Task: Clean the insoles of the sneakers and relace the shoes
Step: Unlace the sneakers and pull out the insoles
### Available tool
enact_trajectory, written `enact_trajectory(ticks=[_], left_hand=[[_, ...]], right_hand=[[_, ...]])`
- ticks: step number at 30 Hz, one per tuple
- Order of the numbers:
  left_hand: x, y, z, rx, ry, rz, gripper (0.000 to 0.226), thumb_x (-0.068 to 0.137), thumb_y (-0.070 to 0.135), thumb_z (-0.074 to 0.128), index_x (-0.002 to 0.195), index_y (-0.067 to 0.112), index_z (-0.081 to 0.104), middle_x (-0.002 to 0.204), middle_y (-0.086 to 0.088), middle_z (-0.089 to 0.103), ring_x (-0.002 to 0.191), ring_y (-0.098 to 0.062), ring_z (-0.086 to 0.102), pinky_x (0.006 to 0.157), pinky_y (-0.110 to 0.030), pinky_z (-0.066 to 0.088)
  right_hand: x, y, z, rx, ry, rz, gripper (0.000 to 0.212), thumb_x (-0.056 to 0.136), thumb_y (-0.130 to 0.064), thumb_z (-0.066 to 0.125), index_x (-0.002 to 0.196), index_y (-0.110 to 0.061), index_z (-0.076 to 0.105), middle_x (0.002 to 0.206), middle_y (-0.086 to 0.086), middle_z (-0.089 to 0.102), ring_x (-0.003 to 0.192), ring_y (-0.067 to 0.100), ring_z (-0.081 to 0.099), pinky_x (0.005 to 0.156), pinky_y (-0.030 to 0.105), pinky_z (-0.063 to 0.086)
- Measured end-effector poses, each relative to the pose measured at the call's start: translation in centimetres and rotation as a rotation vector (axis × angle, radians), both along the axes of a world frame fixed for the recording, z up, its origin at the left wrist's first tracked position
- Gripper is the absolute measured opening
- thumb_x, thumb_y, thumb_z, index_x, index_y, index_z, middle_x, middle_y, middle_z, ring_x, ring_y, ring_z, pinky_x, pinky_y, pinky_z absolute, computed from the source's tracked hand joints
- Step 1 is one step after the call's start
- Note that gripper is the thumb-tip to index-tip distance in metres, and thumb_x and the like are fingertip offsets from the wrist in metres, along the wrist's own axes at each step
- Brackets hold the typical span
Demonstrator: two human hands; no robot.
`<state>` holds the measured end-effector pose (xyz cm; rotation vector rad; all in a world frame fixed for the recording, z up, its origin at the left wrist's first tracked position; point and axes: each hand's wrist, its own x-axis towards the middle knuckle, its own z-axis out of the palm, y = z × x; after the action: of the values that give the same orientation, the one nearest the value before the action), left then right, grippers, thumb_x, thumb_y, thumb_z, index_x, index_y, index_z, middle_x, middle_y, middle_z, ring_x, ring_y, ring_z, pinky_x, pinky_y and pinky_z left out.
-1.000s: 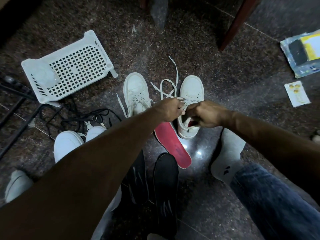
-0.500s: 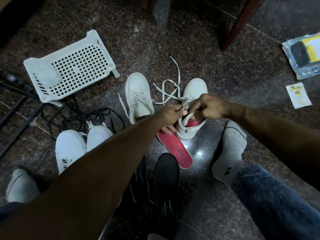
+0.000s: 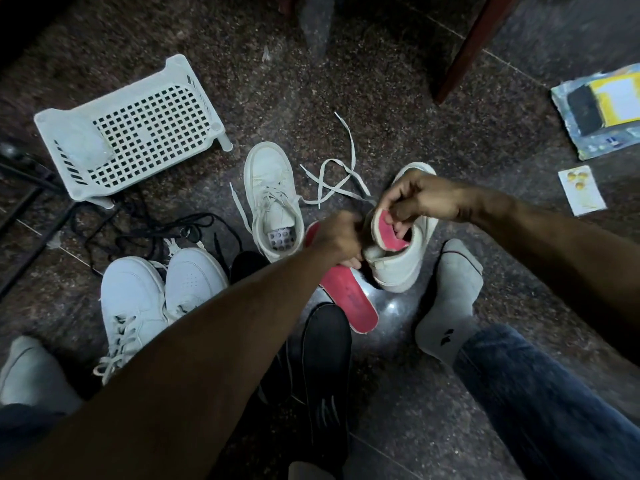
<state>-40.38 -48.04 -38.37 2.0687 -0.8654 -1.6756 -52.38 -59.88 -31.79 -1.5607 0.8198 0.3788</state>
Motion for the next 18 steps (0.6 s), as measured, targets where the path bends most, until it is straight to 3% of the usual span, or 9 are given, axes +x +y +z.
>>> enact_trajectory(ticks=[3,6,10,13,16,18], left_hand=[[0.2,-0.1,0.5,-0.236,-0.411,-0.213,0.019,0.084,0.028,0.067,0.094,0.013,0.072,0.087,-0.013,0.072,0.080,-0.030,0.070,0.066,-0.031,0.053],[1.1,-0.6,1.0,-0.288,-0.593,-0.288,0.021,0.085,0.029,0.062,0.099,0.016,0.070,0.099,-0.015,0.069,0.093,-0.035,0.065,0.068,-0.033,0.045],[2.5,-0.6,1.1,-0.280,-0.609,-0.297,0.030,0.086,0.037,0.059,0.108,0.017,0.065,0.103,-0.019,0.067,0.096,-0.040,0.063,0.074,-0.038,0.048],[3.2,-1.2,1.1,-0.247,-0.595,-0.413,0.037,0.086,0.043,0.055,0.110,0.016,0.065,0.105,-0.019,0.067,0.096,-0.039,0.063,0.070,-0.035,0.044],[3.0,-1.9,1.4,-0.175,-0.552,-0.506,0.028,0.087,0.036,0.054,0.090,0.010,0.064,0.096,-0.016,0.070,0.087,-0.035,0.068,0.072,-0.035,0.053],[2.3,-2.7,1.5,-0.146,-0.548,-0.491,0.014,0.087,0.023,0.056,0.084,0.012,0.064,0.098,-0.016,0.071,0.093,-0.033,0.069,0.078,-0.038,0.055]], right_hand=[[-0.1,0.1,0.2,0.003,-0.024,-0.086,0.015,0.064,-0.007,0.052,0.071,-0.002,0.065,0.065,0.018,0.060,0.052,0.024,0.055,0.057,0.031,0.049],[0.7,0.7,0.2,-0.095,-0.053,0.016,0.018,0.065,-0.010,0.049,0.066,0.002,0.062,0.059,0.014,0.057,0.055,0.023,0.051,0.057,0.031,0.042],[2.4,0.9,0.8,-0.385,-0.071,0.309,0.022,0.068,-0.020,0.048,0.064,-0.001,0.059,0.059,0.007,0.051,0.058,0.014,0.047,0.056,0.031,0.041],[2.7,1.4,1.2,-0.589,0.017,0.617,0.013,0.071,-0.020,0.052,0.068,-0.010,0.060,0.067,0.008,0.059,0.061,0.021,0.050,0.053,0.028,0.037],[2.3,1.9,0.6,-0.688,0.000,0.792,0.022,0.063,-0.029,0.044,0.069,-0.014,0.059,0.072,0.007,0.063,0.063,0.030,0.054,0.052,0.030,0.042],[2.4,2.4,0.8,-0.757,-0.009,0.877,0.024,0.063,-0.030,0.043,0.073,-0.016,0.061,0.076,0.005,0.065,0.067,0.031,0.057,0.053,0.030,0.041]])
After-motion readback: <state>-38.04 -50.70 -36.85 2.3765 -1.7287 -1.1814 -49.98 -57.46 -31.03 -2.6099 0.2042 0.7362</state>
